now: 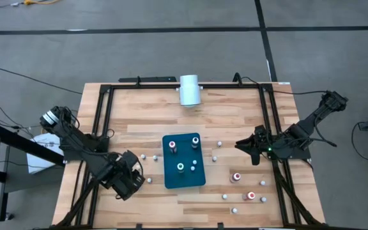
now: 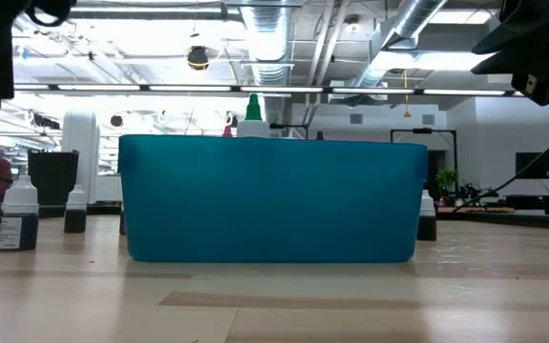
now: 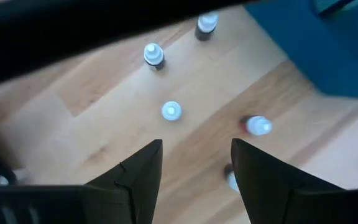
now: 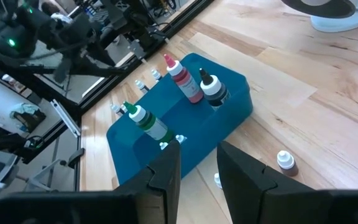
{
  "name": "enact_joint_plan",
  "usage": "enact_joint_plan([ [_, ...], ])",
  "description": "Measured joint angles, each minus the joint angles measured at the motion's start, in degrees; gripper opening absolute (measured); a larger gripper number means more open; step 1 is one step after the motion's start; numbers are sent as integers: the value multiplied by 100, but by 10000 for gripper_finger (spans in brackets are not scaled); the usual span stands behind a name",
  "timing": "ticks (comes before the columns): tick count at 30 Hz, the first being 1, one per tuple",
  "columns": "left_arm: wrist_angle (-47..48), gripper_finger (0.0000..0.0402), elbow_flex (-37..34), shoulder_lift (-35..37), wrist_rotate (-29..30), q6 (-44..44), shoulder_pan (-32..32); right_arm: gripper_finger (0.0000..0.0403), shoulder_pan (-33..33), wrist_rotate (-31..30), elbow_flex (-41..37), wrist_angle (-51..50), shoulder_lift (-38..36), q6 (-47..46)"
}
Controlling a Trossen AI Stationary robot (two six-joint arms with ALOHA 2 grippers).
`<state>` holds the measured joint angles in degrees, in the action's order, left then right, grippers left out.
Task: Pick & Place food coloring
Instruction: Put the left small black food coloring bottle into the blue bin
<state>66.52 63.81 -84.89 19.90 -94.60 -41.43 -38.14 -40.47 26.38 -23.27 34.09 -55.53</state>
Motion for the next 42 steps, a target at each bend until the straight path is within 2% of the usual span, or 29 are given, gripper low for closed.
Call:
enact_joint_plan([
  [6, 5, 183, 0, -408, 82, 200, 35, 95, 0, -2, 0, 3, -1, 0],
  [13, 71, 183, 0, -819, -572, 308, 314, 95, 0, -2, 1, 3, 1, -1],
  [21, 538, 183, 4, -758, -709, 203, 540, 95, -1, 0, -1, 24, 1, -2],
  [25, 413, 183, 4, -758, -855, 459, 704, 95, -1, 0, -1, 26, 1, -2],
  [32, 255, 183, 4, -758, -741, 1018, 1043, 95, -1, -2, -1, 29, 0, -5],
  [42, 105, 183, -81, -758, -882, 1249, 1383, 95, -1, 4, -1, 36, -1, -59],
])
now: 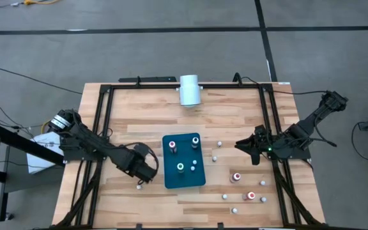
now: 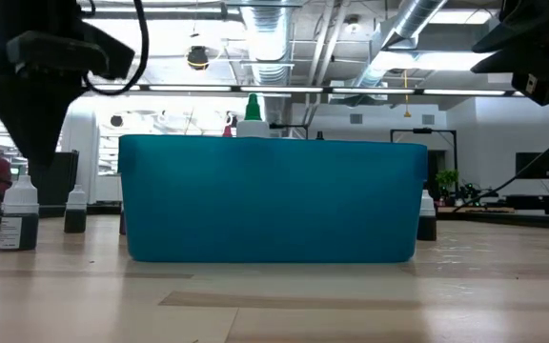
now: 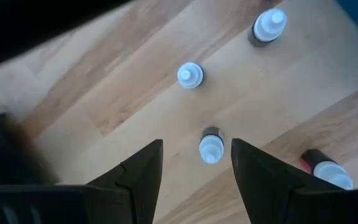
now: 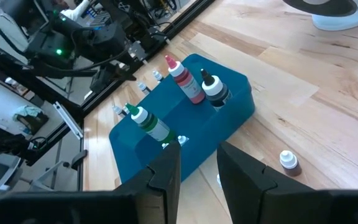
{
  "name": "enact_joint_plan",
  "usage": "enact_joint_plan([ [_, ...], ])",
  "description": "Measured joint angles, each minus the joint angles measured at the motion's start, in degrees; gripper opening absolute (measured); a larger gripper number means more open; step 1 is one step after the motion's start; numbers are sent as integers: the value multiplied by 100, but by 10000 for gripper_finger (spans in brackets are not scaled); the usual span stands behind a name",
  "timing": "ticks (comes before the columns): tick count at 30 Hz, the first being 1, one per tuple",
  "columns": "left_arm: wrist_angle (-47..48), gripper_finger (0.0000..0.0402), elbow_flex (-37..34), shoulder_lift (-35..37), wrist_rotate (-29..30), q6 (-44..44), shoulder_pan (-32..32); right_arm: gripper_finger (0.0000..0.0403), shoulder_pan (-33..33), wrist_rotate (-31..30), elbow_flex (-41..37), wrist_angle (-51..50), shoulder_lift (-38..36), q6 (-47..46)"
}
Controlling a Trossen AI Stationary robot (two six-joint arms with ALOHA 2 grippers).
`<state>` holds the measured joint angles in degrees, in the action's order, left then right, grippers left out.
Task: Pick & Place food coloring
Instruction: Put the left small black food coloring bottle into the blue bin
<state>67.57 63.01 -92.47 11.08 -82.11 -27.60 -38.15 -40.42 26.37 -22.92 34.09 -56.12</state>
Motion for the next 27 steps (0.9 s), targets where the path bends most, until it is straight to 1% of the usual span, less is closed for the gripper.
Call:
enact_joint_plan([
  [5, -557, 183, -308, 0, -219, -38, 0, 95, 0, 2, 2, 4, 0, 0],
  [8, -550, 183, -330, 0, -187, -140, 1, 95, 0, 2, 0, 6, 2, 0],
  [13, -732, 183, -330, -2, -264, -63, 1, 95, 0, 4, 1, 8, 0, 0],
  [20, -699, 183, -345, -59, -288, -47, 8, 95, 0, 7, 0, 9, 0, 2],
  [27, -974, 183, -744, -55, -474, -161, 8, 95, 0, 17, 0, 20, 2, 5],
])
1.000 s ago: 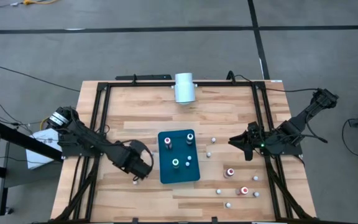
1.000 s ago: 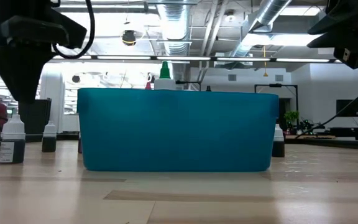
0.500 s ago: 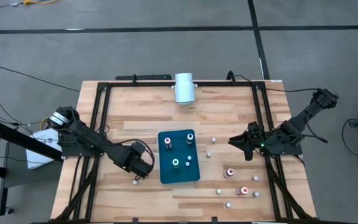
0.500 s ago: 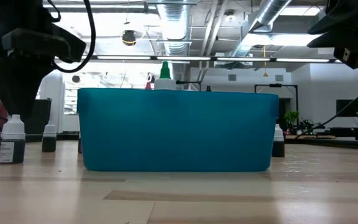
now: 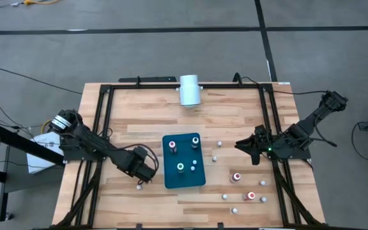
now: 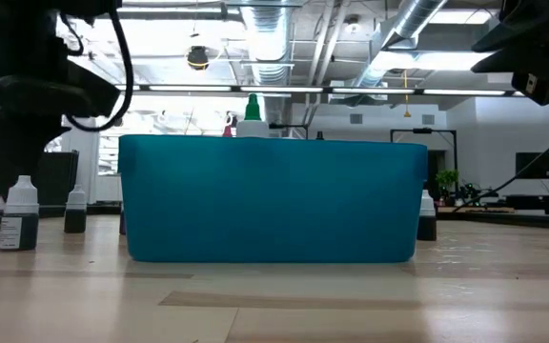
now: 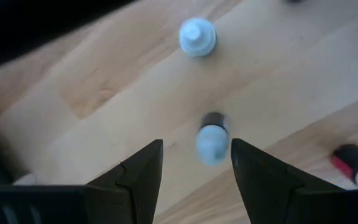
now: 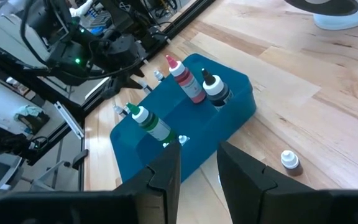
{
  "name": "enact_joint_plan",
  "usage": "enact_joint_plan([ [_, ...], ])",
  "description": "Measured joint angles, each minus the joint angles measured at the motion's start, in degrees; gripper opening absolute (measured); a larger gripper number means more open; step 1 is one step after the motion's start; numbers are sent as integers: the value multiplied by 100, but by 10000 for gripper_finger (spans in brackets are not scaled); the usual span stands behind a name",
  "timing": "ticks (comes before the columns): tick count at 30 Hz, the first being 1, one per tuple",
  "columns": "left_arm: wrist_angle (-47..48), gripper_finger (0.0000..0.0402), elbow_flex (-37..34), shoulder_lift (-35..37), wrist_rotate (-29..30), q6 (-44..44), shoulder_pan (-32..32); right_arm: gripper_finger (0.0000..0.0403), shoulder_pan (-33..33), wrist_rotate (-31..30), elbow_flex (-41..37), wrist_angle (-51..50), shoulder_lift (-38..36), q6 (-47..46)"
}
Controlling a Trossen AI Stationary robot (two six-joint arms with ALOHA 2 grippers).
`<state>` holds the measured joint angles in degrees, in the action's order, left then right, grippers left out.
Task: Pick & Place food coloring
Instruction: Put the left small black food coloring bottle into the blue bin
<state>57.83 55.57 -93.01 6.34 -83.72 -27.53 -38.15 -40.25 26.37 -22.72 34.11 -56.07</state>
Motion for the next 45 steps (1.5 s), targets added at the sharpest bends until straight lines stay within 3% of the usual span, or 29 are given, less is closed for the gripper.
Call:
enact_joint_plan([
  [23, -215, 183, -30, -2, 311, 50, -2, 95, 0, -4, 0, 8, -2, -91],
  [45, -326, 183, -46, -198, 241, -142, -59, 95, 0, -6, 1, 6, 0, -87],
])
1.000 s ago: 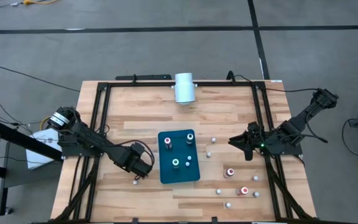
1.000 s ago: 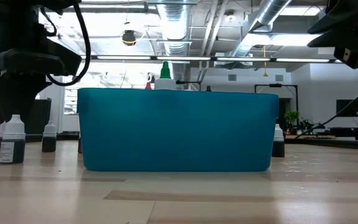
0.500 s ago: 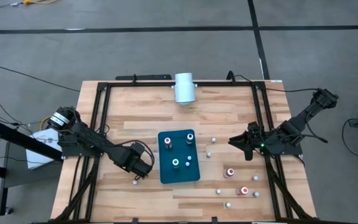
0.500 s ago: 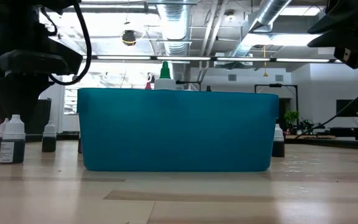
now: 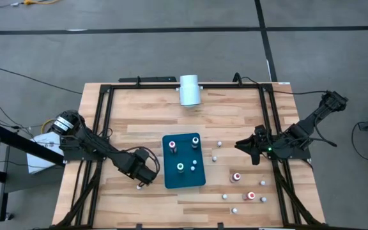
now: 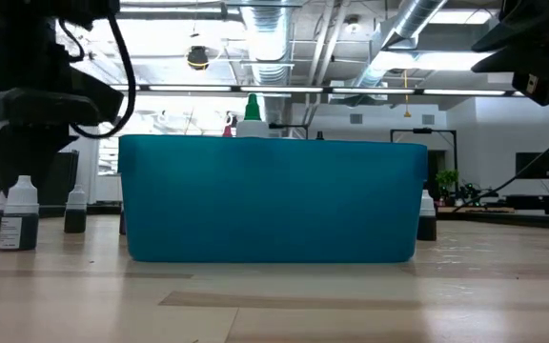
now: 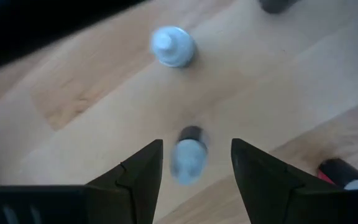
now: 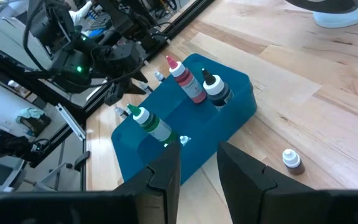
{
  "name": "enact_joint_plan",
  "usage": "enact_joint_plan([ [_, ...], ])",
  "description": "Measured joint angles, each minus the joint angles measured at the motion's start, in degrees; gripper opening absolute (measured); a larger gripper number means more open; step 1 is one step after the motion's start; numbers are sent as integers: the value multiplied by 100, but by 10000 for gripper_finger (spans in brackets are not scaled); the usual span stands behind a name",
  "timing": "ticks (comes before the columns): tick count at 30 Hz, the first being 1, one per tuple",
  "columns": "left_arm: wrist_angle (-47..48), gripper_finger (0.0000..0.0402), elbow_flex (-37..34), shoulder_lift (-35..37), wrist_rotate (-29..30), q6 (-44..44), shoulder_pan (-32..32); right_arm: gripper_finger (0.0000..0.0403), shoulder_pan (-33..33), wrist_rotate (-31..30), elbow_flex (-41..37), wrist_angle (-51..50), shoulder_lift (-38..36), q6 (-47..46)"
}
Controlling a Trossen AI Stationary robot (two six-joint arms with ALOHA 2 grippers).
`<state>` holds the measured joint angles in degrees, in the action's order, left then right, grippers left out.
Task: Pick & Place food coloring
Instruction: Put the left small black food coloring bottle into the blue bin
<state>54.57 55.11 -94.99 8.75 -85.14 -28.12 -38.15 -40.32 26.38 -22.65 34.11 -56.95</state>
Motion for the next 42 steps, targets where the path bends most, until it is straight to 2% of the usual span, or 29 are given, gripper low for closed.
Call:
enact_joint_plan([
  [13, 2, 183, 0, -292, -246, 74, -26, 95, -2, 0, -1, -57, -2, 0],
  [31, 7, 181, 20, -443, -185, 214, -24, 95, 0, -2, -1, -87, 0, -2],
  [42, 65, 121, 15, -449, -104, 257, -22, 95, 0, -2, -1, -85, 0, -4],
])
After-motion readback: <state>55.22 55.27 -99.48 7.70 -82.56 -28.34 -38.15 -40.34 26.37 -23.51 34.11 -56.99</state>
